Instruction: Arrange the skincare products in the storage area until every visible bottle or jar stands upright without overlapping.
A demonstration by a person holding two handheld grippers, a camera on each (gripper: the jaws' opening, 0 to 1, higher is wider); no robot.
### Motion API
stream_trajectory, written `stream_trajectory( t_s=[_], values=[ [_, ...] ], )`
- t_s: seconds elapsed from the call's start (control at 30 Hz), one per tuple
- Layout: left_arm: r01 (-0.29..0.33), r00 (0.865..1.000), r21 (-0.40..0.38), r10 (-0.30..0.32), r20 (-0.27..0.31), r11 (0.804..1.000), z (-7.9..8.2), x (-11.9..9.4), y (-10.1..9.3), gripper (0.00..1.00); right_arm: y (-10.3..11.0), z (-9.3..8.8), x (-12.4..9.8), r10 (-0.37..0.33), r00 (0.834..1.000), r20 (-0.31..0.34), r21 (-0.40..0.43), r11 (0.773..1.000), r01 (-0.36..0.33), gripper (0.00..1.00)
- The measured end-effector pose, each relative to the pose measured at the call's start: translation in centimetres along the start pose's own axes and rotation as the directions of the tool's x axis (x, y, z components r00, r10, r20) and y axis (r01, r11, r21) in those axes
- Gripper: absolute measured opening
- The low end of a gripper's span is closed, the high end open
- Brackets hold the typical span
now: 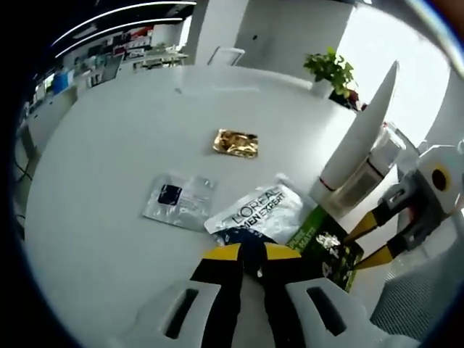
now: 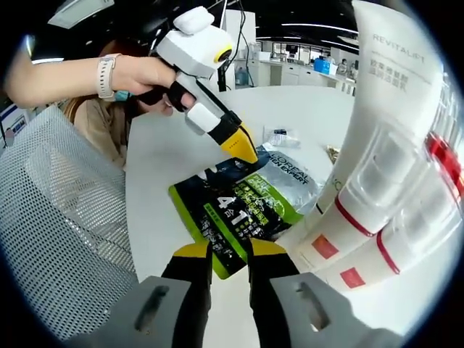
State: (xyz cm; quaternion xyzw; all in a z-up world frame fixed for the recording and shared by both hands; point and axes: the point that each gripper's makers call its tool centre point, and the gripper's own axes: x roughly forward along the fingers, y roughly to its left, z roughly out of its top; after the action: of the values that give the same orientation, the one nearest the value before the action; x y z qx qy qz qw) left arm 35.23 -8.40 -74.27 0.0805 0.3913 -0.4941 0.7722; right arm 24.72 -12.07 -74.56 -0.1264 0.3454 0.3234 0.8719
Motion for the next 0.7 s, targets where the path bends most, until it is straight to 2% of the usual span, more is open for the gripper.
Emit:
stream_trajectory(
  t_s=[0.1, 0.23, 0.3, 0.4, 0.5, 0.7],
  values=[
    [-0.009, 1.000, 0.016, 0.009, -0.003, 1.000, 0.0, 0.0, 0.1, 0.03, 0.0, 0.0, 0.0, 0.000, 1.000, 0.000, 0.000, 1.000, 0.000, 0.19],
    [-0.005, 1.000, 0.013, 0.005, 0.004, 1.000, 0.2, -0.1, -0.3, 0.07, 0.0, 0.0, 0.0, 0.004, 1.000, -0.003, 0.006, 1.000, -0.004, 0.20],
    [-0.004, 1.000, 0.020, 0.004, 0.011, 1.000, 0.3, -0.3, -0.5, 0.07, 0.2, 0.0, 0.0, 0.001, 1.000, -0.001, -0.016, 1.000, -0.001, 0.21],
    [0.018, 0.999, 0.039, -0.020, 0.041, 0.999, 1.2, -0.6, -1.5, 0.08, 0.4, 0.0, 0.0, 0.009, 1.000, -0.010, -0.011, 1.000, -0.009, 0.24],
    [0.035, 0.994, 0.074, -0.042, 0.100, 0.997, 3.0, -1.2, -2.5, 0.07, 0.3, 0.2, -0.3, 0.021, 1.000, -0.014, 0.009, 1.000, -0.021, 0.24],
    [0.067, 0.983, 0.127, -0.087, 0.161, 0.990, 5.8, -2.2, -4.4, 0.10, 0.1, 1.4, -2.2, 0.020, 0.999, 0.029, 0.057, 0.998, -0.022, 0.22]
  ],
)
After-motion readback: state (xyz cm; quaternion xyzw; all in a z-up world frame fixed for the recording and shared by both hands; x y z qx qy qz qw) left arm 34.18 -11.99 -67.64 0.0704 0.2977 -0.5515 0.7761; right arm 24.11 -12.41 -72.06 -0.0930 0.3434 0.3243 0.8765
